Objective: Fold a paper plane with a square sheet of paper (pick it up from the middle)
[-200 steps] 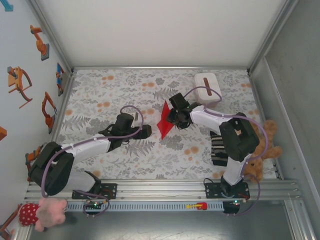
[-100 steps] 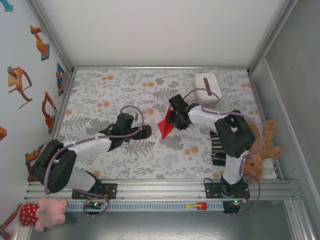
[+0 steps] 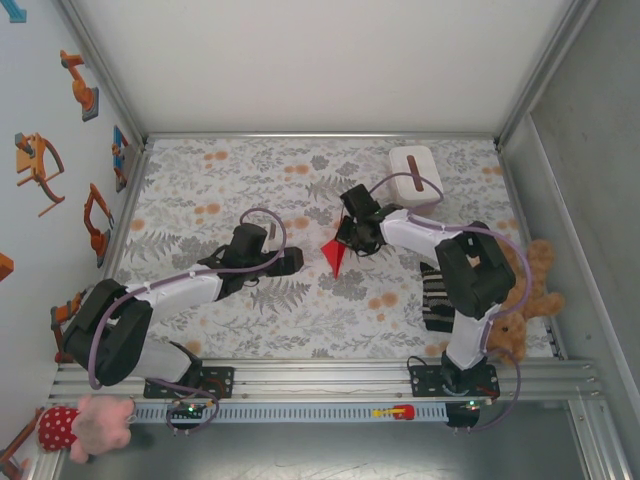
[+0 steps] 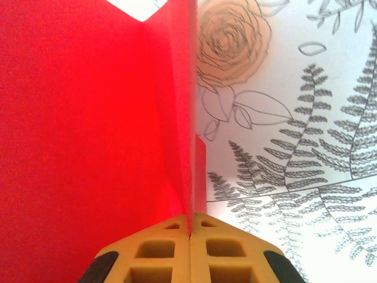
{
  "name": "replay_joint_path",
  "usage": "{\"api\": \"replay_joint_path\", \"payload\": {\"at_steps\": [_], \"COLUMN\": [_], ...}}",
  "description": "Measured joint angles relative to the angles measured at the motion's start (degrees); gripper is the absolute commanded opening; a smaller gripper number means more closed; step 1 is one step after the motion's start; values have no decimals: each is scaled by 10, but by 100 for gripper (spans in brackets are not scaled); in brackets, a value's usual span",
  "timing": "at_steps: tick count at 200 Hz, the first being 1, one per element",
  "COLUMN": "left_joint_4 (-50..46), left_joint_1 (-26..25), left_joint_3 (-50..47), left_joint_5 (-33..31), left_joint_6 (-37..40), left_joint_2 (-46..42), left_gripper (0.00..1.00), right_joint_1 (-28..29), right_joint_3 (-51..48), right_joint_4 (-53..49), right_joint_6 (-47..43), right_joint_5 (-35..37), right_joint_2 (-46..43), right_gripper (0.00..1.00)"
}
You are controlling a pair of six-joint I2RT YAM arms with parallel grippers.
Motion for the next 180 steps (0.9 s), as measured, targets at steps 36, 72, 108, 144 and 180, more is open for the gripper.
{"api": "replay_joint_path", "payload": {"at_steps": [36, 72, 108, 144, 180], "left_joint_4": [3, 15, 37, 90, 157], "left_joint_1": [0, 0, 0, 0, -4], "left_joint_3": [1, 1, 1, 1, 1], "left_joint_5": [15, 29, 39, 67, 105], "left_joint_6": [0, -4, -32, -72, -117], "left_joint_2": [0, 0, 0, 25, 78], "left_gripper": [97, 91, 73, 47, 34], "right_joint_1": [-7, -17, -23, -31, -38], "right_joint_3": [-37, -72, -115, -139, -163], "right_joint_4": [68, 179, 296, 358, 389], "right_joint_6": [0, -2, 0, 4, 7], "right_joint_5": [-43, -131, -213, -262, -280], "right_joint_2": [-37, -43, -16, 23, 35], "right_gripper": [4, 3, 4, 4, 4]}}
